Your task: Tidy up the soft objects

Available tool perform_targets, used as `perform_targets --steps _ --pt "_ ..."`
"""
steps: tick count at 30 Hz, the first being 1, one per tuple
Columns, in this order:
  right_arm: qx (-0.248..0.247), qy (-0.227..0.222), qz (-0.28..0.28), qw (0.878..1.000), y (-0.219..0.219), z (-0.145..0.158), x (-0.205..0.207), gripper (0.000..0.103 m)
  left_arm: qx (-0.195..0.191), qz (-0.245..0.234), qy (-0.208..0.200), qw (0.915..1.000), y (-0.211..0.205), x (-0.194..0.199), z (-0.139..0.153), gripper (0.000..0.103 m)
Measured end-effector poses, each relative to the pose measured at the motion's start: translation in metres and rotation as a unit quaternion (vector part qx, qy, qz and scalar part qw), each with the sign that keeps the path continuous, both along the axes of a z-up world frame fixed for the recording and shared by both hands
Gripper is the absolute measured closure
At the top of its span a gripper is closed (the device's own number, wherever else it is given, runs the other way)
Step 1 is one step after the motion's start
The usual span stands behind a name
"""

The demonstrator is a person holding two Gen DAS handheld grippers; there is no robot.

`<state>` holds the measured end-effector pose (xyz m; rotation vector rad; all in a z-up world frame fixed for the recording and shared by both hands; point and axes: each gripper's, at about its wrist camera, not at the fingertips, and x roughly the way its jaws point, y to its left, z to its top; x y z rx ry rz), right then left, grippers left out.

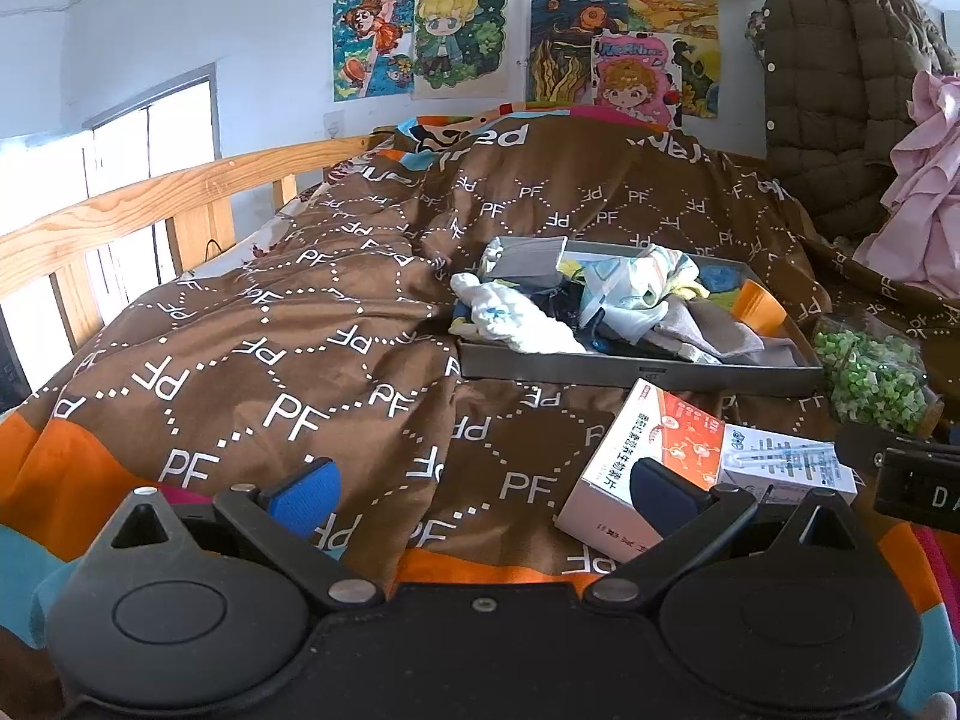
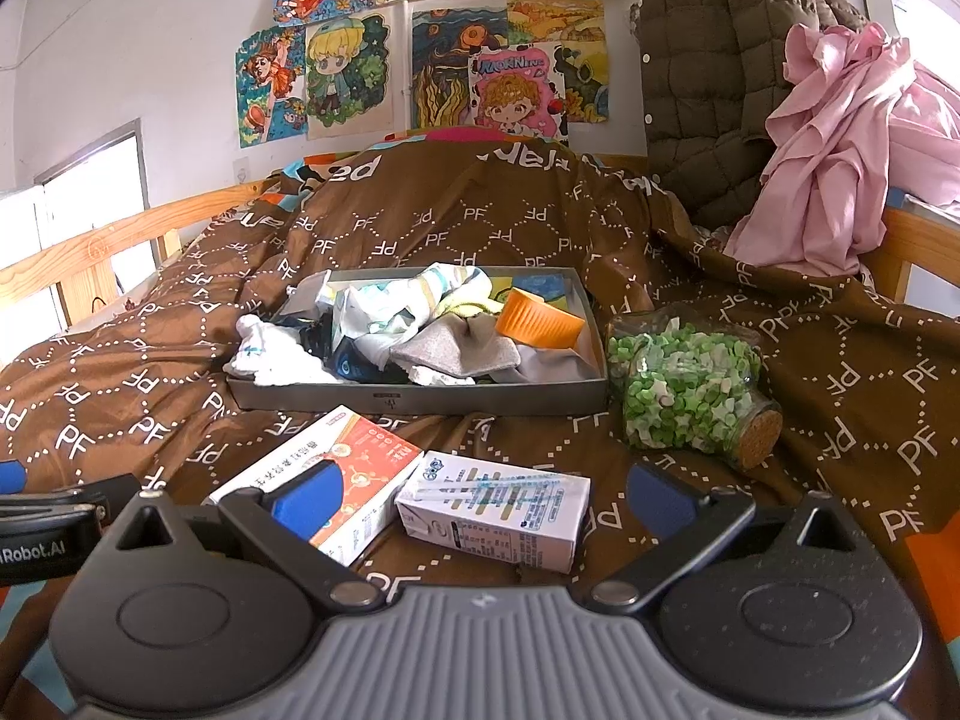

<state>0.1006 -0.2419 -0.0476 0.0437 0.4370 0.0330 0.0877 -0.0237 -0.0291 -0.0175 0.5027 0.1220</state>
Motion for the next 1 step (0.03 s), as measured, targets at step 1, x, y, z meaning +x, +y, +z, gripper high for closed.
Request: perform_targets --steps 1 --pt "0.0 0.0 0.0 1.0 0.0002 -0.0003 -0.0003 0.0 0.0 0.0 0.0 1.0 0.0005 0.0006 0.0002 0.001"
